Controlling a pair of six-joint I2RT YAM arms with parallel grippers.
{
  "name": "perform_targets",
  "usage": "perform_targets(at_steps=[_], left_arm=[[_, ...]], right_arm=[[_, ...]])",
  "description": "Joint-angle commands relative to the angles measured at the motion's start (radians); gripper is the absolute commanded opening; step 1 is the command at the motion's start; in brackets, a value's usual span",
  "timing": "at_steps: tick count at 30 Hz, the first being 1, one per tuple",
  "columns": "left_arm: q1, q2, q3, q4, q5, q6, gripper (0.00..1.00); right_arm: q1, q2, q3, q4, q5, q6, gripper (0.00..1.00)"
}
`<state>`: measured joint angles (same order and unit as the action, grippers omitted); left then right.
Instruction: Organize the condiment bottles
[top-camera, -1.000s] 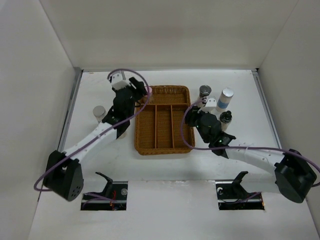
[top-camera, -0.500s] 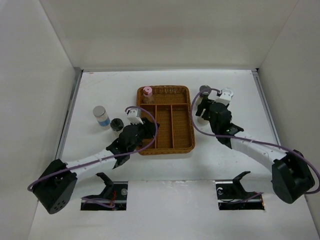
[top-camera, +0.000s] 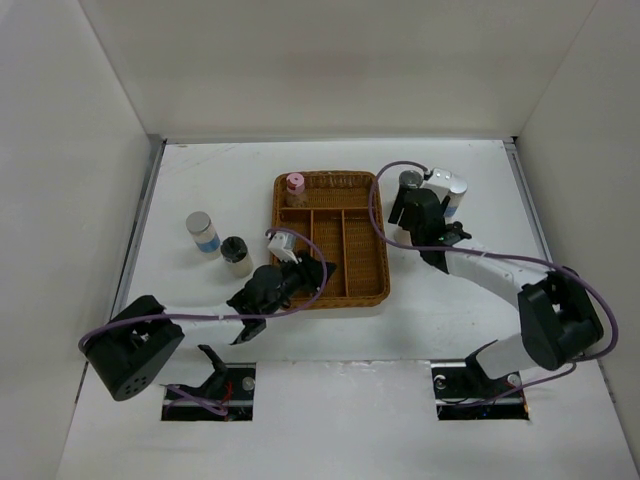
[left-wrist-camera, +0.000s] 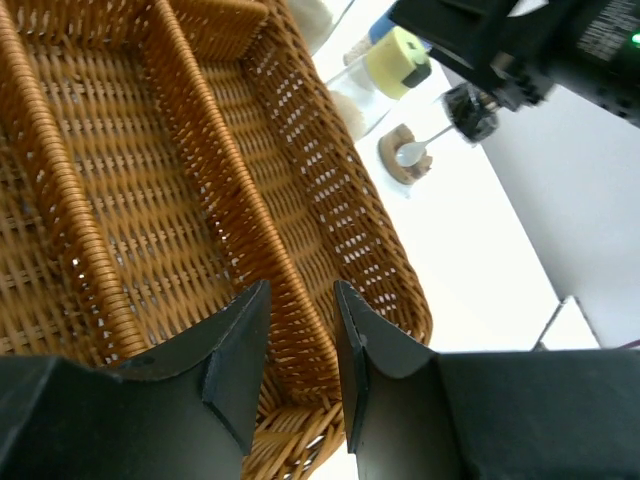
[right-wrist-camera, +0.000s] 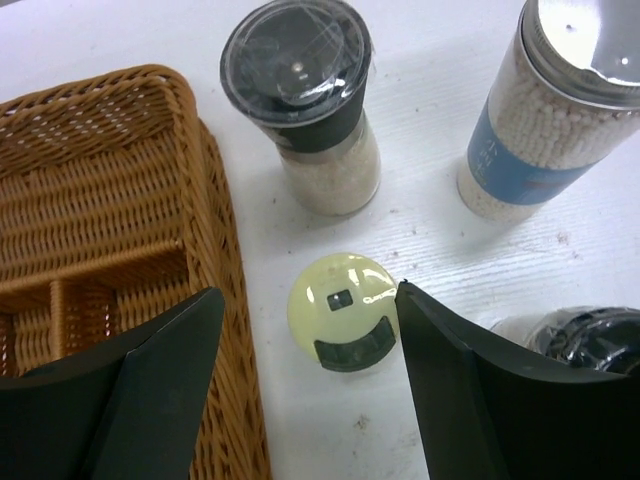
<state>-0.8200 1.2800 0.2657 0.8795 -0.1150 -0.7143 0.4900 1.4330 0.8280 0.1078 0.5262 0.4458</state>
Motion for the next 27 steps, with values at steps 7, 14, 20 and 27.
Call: perform_targets(at_steps=[7, 14, 20, 27], left_arm=[[-0.008, -0.053, -0.026, 0.121, 0.014, -0.019, 0.31], [-0.008, -0.045, -0.031, 0.134, 0.011, -0.025, 0.31], [-0.005, -0.038, -0.028, 0.138, 0.012, -0.033, 0.32], [-0.001, -0.018, -0.031, 0.151, 0.012, -0.037, 0.33]], right_arm=[[0.009, 0.075, 0.08, -0.065, 0.139, 0.018, 0.73], [0.02, -0.075, 0.004, 0.001, 0.146, 0.002, 0.73], [-0.014, -0.068, -0.017, -0.008, 0.1, 0.011, 0.74], [-0.023, 0.069, 0.037, 0.021, 0.046, 0.01, 0.72]])
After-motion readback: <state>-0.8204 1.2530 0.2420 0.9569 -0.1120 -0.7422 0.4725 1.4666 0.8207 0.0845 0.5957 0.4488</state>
